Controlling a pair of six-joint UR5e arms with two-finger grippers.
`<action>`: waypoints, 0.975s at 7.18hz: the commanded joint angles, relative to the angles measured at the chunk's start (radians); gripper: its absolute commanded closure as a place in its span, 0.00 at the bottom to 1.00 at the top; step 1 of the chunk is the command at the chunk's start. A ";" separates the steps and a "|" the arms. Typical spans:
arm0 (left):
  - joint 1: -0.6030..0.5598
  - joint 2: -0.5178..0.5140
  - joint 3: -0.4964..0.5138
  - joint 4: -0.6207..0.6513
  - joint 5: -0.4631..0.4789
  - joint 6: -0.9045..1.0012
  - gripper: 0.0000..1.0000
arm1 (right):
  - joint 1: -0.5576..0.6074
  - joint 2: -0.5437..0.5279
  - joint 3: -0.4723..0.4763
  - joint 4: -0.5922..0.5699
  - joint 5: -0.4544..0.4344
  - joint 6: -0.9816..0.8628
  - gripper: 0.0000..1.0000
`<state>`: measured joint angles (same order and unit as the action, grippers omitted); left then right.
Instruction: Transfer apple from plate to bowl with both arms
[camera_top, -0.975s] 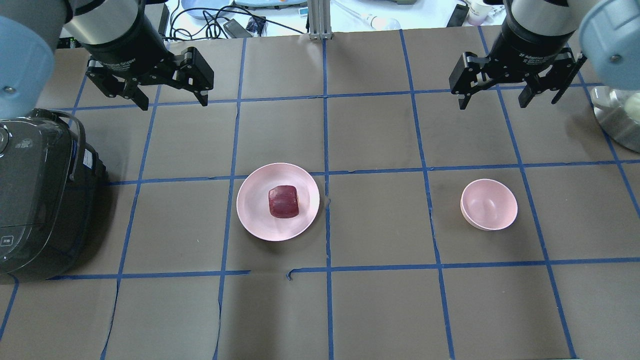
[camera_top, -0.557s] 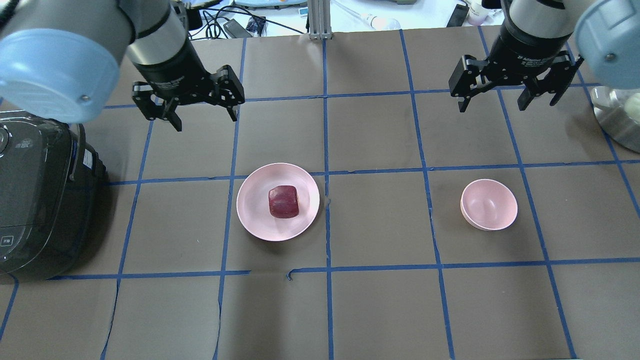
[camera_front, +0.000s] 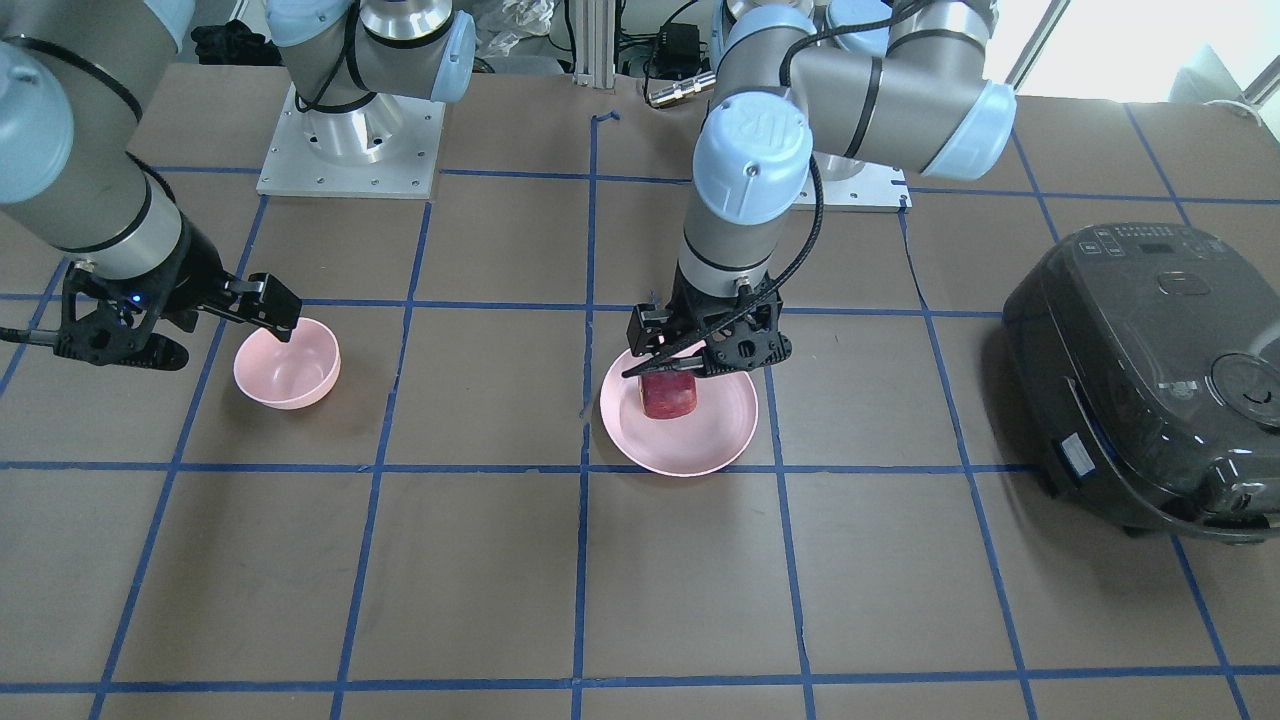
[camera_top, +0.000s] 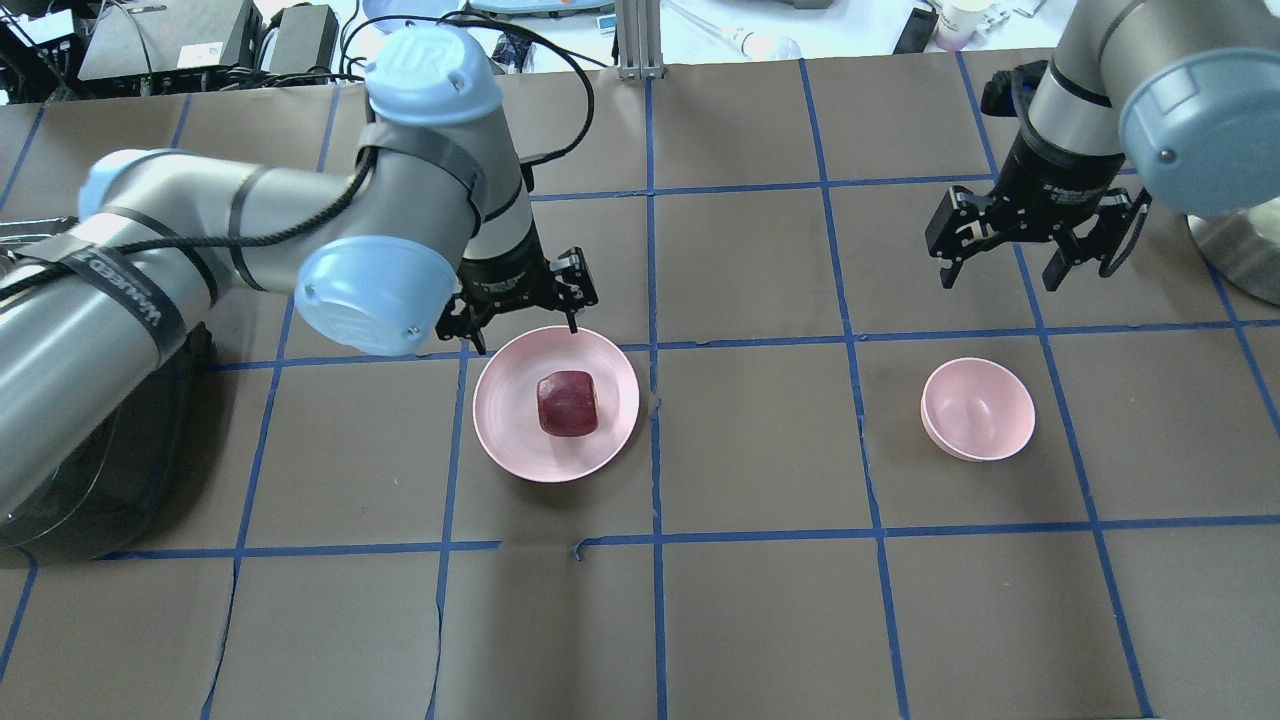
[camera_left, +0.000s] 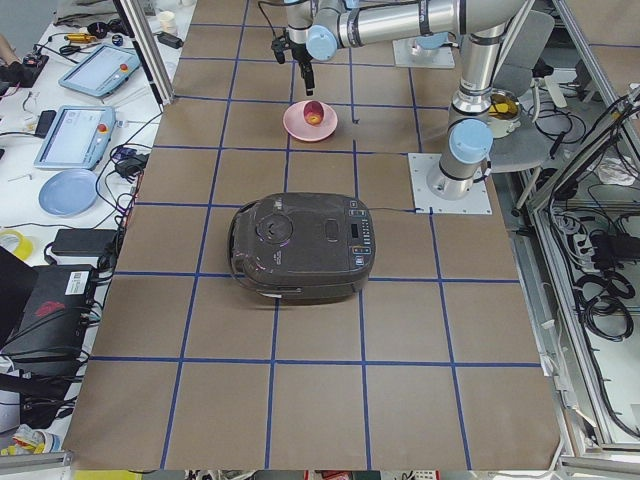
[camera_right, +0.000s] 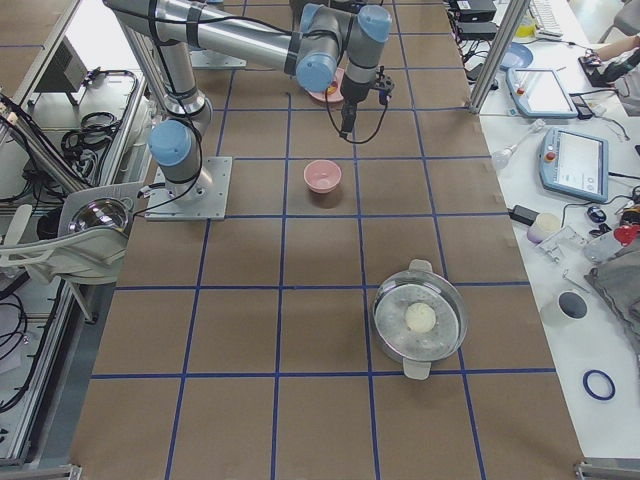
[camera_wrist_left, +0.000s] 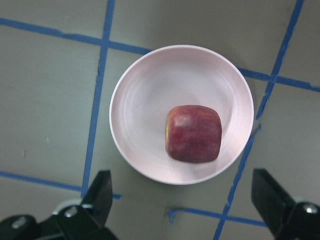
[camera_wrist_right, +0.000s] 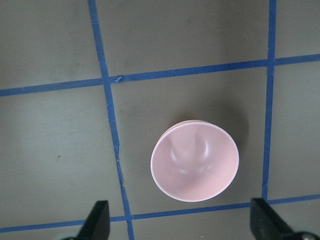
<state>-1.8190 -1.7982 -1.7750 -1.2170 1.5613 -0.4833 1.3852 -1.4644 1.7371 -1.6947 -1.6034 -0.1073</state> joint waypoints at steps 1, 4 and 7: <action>-0.020 -0.111 -0.046 0.097 -0.006 -0.021 0.00 | -0.063 0.019 0.099 -0.111 -0.004 -0.152 0.00; -0.026 -0.180 -0.063 0.114 -0.012 -0.021 0.00 | -0.168 0.081 0.200 -0.233 -0.004 -0.350 0.02; -0.025 -0.167 -0.049 0.123 -0.007 0.029 1.00 | -0.192 0.108 0.324 -0.362 0.013 -0.354 0.04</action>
<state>-1.8451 -1.9737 -1.8306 -1.0999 1.5521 -0.4827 1.1987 -1.3626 2.0153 -2.0290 -1.5965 -0.4599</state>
